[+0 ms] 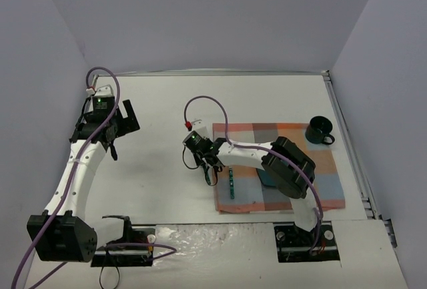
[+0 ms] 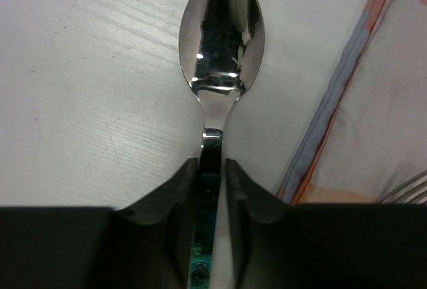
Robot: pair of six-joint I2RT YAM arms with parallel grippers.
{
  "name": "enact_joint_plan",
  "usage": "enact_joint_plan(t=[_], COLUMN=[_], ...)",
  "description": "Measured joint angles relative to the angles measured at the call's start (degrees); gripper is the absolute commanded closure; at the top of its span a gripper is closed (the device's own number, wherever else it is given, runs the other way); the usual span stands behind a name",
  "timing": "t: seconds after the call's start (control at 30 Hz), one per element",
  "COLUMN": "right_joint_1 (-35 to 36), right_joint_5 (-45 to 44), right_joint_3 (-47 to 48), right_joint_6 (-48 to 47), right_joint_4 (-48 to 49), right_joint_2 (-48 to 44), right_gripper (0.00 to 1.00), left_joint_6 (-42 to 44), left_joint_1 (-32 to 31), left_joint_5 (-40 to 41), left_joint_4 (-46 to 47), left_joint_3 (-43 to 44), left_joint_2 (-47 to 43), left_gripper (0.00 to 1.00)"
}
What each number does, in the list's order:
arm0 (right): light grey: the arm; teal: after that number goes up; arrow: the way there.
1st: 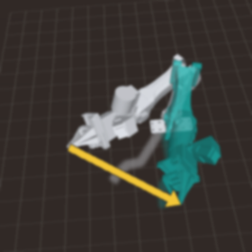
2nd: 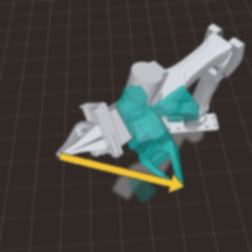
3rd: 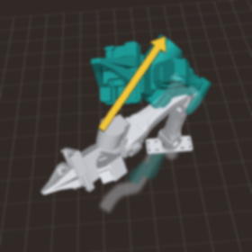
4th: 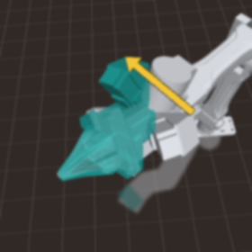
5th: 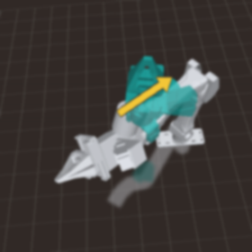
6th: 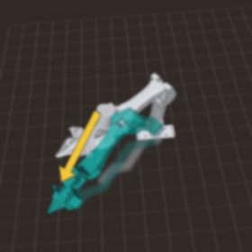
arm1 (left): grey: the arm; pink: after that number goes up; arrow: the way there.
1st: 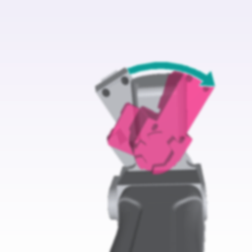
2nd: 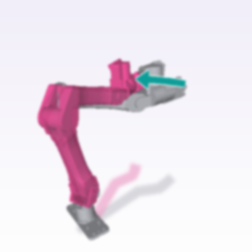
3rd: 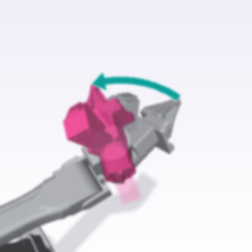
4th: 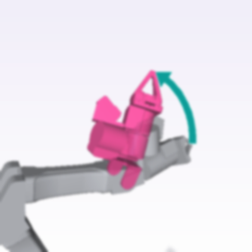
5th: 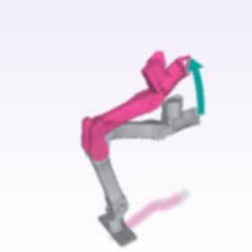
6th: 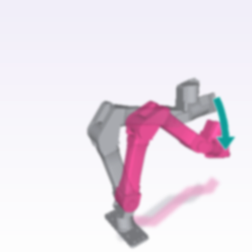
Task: Set the dinner table for one person
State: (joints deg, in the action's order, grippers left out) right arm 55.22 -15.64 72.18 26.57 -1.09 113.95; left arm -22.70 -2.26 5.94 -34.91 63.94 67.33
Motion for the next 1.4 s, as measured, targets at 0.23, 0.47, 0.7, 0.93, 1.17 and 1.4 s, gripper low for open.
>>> enact_joint_plan(t=[0.23, 0.47, 0.7, 0.93, 1.17, 1.4], right_joint_1=[0.00, -1.02, -15.69, -31.60, -49.41, -60.25], right_joint_5=[-0.47, -1.29, -0.41, 2.44, 9.12, 16.35], right_joint_3=[-0.25, -5.92, -14.77, -20.29, -21.79, -21.81], right_joint_6=[0.14, -4.19, -13.79, -22.62, -31.56, -45.03], right_joint_4=[0.02, -1.57, -4.71, -11.54, -16.47, -17.76], right_joint_2=[-0.25, -11.15, -39.77, -53.07, -55.10, -52.20], right_gripper=[1.00, 1.00, 1.00, 1.00, 1.00, 1.00], left_joint_6=[-0.06, 1.27, 4.26, 4.79, 5.42, 5.72], left_joint_1=[1.66, 1.71, 1.68, 1.71, 1.71, 1.71], left_joint_5=[-1.91, -4.70, -11.98, -15.11, -16.23, -16.14], left_joint_4=[0.02, 1.29, 3.08, 2.57, 2.99, 2.57], left_joint_3=[-0.02, -0.63, -1.09, 5.27, 3.21, 2.82], left_joint_2=[0.11, 0.07, 0.70, 3.51, 2.76, 1.96], left_gripper=[0.03, 0.03, 0.03, 0.03, 0.03, 0.03])
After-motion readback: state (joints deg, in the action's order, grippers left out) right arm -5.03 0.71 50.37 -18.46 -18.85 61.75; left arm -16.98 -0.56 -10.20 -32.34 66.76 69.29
